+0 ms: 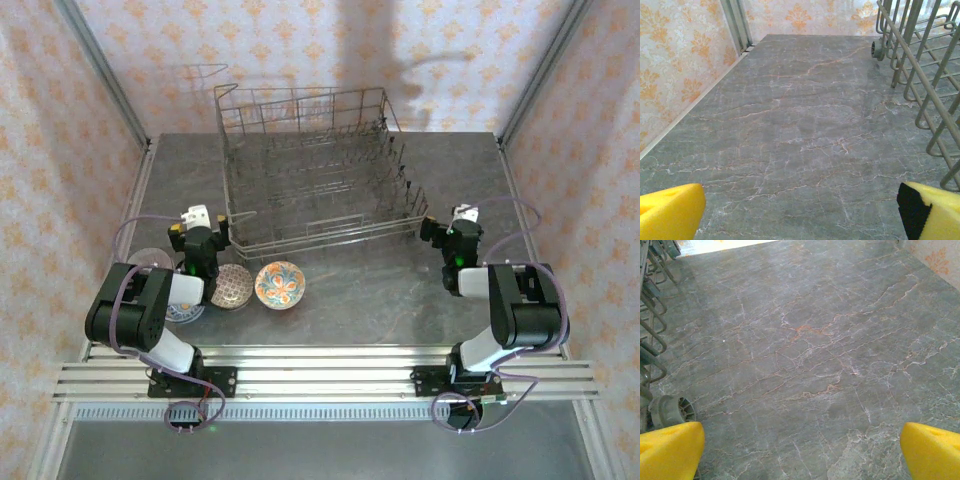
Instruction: Load the bowls into the dish rack
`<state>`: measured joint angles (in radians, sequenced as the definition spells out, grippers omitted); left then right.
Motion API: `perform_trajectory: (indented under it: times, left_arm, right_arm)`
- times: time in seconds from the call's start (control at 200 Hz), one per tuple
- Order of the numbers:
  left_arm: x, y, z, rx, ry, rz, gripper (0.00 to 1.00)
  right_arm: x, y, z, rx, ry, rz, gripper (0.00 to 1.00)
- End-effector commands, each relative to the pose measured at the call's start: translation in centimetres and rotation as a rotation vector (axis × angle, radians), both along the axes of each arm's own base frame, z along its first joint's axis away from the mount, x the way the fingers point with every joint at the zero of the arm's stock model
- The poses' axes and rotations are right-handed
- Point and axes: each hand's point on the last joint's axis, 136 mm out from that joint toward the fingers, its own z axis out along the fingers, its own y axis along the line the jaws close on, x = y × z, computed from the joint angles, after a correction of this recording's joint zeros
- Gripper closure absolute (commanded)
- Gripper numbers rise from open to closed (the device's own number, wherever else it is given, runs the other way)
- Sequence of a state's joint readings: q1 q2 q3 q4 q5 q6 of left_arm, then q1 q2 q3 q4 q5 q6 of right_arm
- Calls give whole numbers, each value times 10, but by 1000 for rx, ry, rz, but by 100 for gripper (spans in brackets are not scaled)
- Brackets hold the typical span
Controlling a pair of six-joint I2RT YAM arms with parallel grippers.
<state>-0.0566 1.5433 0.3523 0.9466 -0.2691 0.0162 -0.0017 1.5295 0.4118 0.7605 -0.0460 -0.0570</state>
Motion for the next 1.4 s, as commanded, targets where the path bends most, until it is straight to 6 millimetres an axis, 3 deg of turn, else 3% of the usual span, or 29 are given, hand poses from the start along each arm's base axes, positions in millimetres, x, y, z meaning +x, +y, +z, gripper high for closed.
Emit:
perform_trajectory:
  times: [0.0,0.576,0.636,0.796,0.906,1.021,1.151,1.261,1.396]
  left_arm:
    - [3,1,5,-12,-15,5,0]
    - [6,2,4,-40,-9,-19,0]
    - [5,1,4,-42,-13,-30,0]
    - [2,12,20,-118,-19,-22,0]
    - [-3,11,41,-121,-45,-41,0]
    - [-11,16,79,-138,-88,-2,0]
    - [-23,6,112,-211,-27,-28,0]
    - [-45,-7,123,-346,48,-41,1]
    - [-79,-23,112,-522,167,-18,11]
  right_arm:
    - [5,2,9,10,-30,9,0]
    - [4,2,9,10,-31,6,0]
    - [3,1,16,11,-46,0,0]
    - [-8,-10,61,11,-75,-69,0]
    - [-20,-9,86,54,-87,-85,0]
    - [-36,-4,92,147,16,-106,0]
    - [-50,12,100,226,80,-57,2]
    - [-56,24,113,303,92,-26,5]
    - [-58,37,127,380,117,13,7]
